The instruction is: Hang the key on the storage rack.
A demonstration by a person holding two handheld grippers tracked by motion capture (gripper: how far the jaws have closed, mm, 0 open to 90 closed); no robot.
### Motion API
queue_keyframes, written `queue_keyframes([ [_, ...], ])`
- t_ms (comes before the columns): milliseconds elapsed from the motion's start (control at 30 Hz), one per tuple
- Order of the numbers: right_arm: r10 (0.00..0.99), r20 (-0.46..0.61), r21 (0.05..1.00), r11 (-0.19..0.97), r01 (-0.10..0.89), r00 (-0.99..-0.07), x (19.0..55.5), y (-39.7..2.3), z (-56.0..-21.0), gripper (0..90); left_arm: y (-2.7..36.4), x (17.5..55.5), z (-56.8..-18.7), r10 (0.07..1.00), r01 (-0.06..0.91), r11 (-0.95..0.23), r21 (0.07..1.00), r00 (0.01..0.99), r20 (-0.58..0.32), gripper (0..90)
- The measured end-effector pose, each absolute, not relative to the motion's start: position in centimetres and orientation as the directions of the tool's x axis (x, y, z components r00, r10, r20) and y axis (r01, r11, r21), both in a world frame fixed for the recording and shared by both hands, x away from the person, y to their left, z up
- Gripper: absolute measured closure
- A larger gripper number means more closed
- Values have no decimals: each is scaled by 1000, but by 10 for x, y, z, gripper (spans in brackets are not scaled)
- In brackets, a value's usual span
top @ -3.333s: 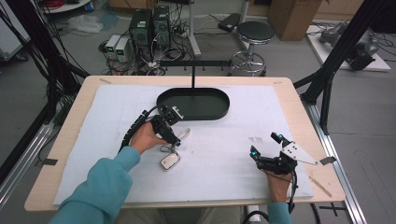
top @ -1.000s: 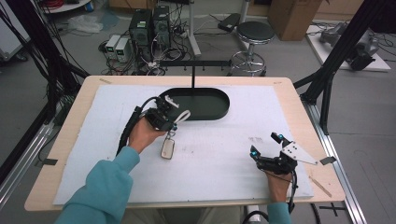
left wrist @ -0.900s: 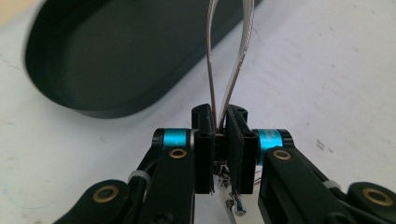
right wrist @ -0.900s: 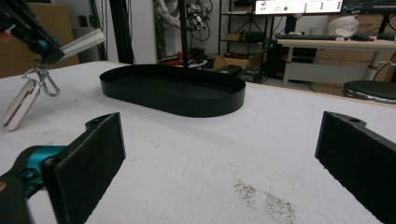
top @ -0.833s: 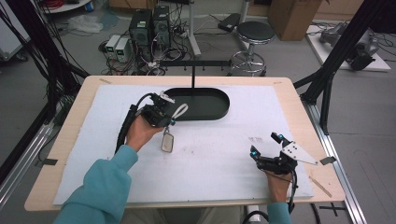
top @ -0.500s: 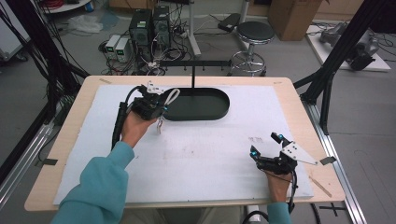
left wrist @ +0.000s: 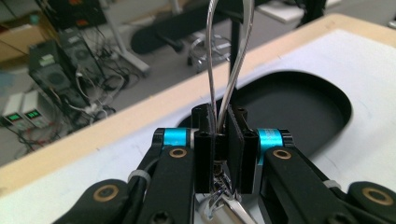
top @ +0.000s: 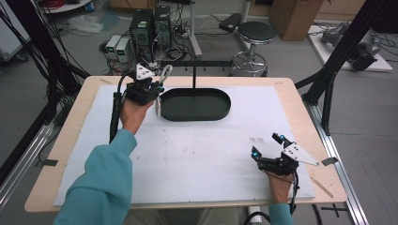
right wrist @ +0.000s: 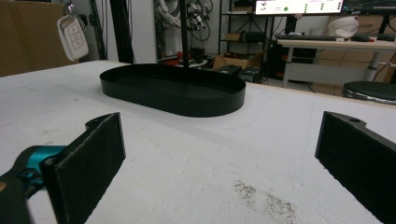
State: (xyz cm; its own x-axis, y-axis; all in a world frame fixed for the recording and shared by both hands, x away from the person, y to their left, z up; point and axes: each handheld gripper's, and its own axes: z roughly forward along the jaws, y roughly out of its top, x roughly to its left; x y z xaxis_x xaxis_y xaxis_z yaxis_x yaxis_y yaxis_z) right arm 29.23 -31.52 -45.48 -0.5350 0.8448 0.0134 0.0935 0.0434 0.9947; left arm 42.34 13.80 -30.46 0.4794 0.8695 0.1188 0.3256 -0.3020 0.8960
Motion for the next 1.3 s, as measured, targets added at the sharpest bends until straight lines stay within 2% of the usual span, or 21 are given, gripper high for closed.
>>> queue_keyframes([
  [933,844,21,994,38,98,-536,292,-315,-455,8,142,469,-319,882,337,-268,902,462,90,817],
  [1300,844,11,995,42,87,-536,293,-316,-455,8,138,477,-330,885,342,-285,895,453,109,818],
])
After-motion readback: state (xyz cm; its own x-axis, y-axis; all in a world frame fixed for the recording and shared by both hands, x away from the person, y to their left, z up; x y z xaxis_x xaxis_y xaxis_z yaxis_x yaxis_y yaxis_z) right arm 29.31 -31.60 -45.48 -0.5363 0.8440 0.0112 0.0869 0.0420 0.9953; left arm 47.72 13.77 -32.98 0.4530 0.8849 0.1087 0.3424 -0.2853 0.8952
